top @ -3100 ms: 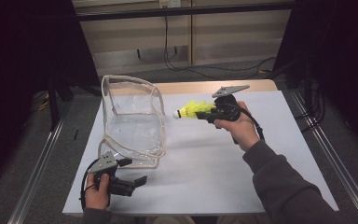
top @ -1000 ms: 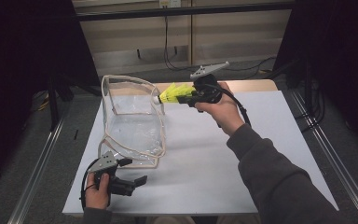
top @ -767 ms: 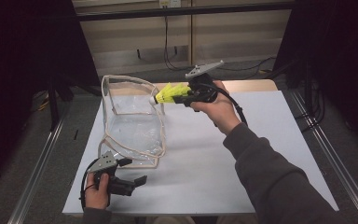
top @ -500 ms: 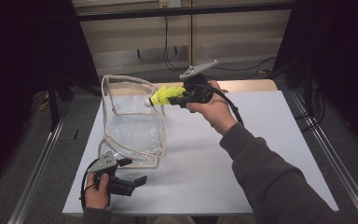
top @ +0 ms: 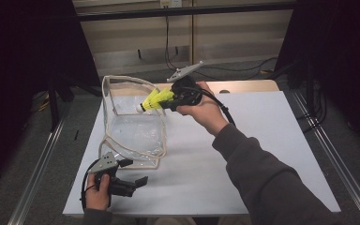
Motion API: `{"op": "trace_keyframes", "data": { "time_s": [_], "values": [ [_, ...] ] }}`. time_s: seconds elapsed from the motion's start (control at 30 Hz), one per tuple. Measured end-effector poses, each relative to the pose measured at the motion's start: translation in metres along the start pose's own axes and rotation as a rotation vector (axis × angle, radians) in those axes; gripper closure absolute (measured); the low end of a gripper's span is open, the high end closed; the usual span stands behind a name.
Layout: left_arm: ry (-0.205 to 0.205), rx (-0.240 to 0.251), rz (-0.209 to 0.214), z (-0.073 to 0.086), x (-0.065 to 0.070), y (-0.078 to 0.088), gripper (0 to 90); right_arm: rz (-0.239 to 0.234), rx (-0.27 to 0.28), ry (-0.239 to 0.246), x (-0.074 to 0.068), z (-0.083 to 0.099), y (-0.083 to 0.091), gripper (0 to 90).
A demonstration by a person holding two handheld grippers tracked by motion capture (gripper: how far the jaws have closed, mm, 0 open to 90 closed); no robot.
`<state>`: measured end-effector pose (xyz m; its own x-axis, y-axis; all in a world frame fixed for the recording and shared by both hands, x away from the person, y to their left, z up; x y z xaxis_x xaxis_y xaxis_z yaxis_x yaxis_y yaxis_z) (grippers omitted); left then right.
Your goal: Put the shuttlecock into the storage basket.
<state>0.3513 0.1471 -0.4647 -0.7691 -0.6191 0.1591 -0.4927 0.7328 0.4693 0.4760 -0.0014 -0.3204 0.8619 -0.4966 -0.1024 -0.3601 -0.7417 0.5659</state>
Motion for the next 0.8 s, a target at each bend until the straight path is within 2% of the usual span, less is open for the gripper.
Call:
{"op": "trace_keyframes", "data": {
  "time_s": [0.3,0.8],
  "values": [
    [0.001,-0.003,0.003,0.000,0.001,-0.001,3.7,-0.009,-0.026,0.031,-0.011,-0.006,-0.010,79.9],
    [-0.001,-0.008,0.007,0.001,0.001,-0.001,3.7,-0.023,-0.053,0.041,-0.019,-0.007,-0.027,79.9]
  ]
}}
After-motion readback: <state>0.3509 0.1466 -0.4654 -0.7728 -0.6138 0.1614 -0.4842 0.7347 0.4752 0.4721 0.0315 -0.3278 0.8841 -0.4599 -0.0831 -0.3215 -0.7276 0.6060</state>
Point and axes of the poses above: each handheld gripper's, and its own axes: y roughly backward along the jaws, z roughly out of its underside, x roughly to its right, the point moved 9 cm from there along -y, roughly forward along the jaws, and after that the axes turned 6 degrees about -z, right-handed, at the moved point
